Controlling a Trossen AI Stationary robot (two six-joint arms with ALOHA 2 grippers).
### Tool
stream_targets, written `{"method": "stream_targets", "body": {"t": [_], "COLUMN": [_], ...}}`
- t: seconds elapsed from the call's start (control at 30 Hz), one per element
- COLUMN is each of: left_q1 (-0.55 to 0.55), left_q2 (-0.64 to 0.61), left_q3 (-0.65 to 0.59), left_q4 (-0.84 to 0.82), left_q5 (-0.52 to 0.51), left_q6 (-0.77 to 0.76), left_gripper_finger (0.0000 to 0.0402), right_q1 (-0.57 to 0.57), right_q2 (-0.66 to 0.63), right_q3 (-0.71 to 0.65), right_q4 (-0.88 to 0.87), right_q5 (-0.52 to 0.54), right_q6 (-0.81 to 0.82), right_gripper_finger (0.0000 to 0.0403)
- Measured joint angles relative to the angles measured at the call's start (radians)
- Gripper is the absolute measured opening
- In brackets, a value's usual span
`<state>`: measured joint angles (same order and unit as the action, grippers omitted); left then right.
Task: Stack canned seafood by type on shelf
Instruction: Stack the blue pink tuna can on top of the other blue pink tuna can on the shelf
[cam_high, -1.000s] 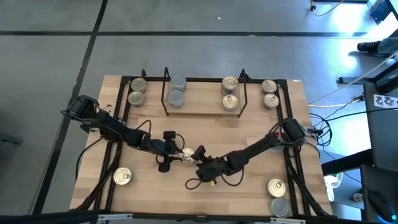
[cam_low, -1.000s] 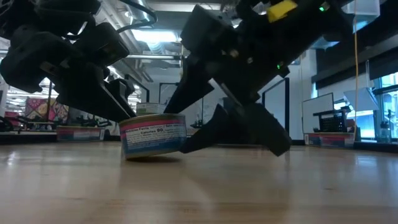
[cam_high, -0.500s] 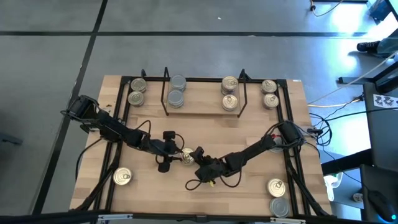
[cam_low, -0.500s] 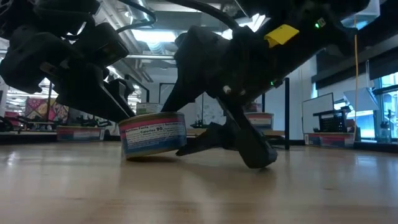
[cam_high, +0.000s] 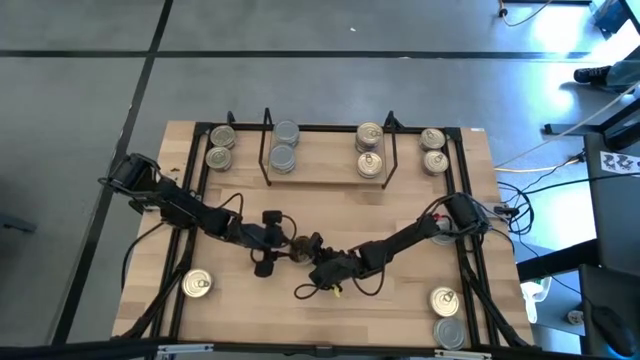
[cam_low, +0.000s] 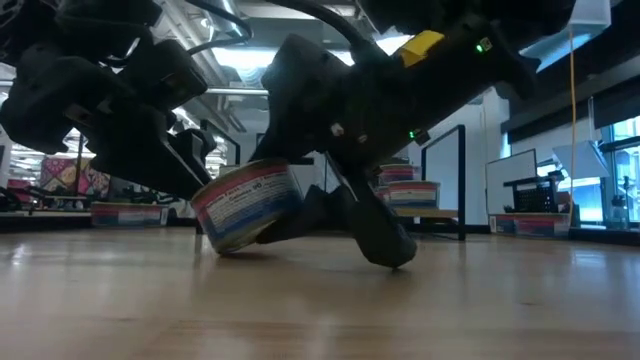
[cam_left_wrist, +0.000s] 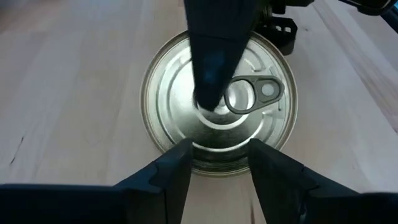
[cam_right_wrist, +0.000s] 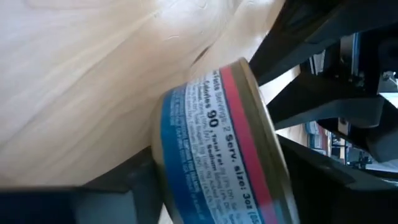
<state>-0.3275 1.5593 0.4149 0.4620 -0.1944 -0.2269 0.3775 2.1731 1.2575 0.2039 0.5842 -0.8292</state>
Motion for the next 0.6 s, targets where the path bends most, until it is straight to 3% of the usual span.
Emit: {"method": "stream_targets", "body": {"t": [0.13, 0.37, 0.6], "left_q1": [0.002, 0.002, -0.011], "left_q2": [-0.004, -0.018, -0.175], "left_q3": [0.0, 0.0, -0.006], "left_q4": [0.005, 0.004, -0.156], "left_q5": [-0.019, -0.031, -0.009], "left_q6": [-0.005, -0.009, -0.037], "left_gripper_finger": [0.0159, 0.0159, 0.0159], "right_q1": [0.004, 0.036, 0.057], "right_q2": [0.0, -0.001, -0.072], "right_q3": [-0.002, 0.011, 0.013], "right_q4": [0.001, -0.003, -0.107], "right_q5": [0.014, 0.087, 0.13], "right_q6": [0.009, 0.04, 0.187], "right_gripper_finger": [0.0196, 0.0189, 0.0189]}}
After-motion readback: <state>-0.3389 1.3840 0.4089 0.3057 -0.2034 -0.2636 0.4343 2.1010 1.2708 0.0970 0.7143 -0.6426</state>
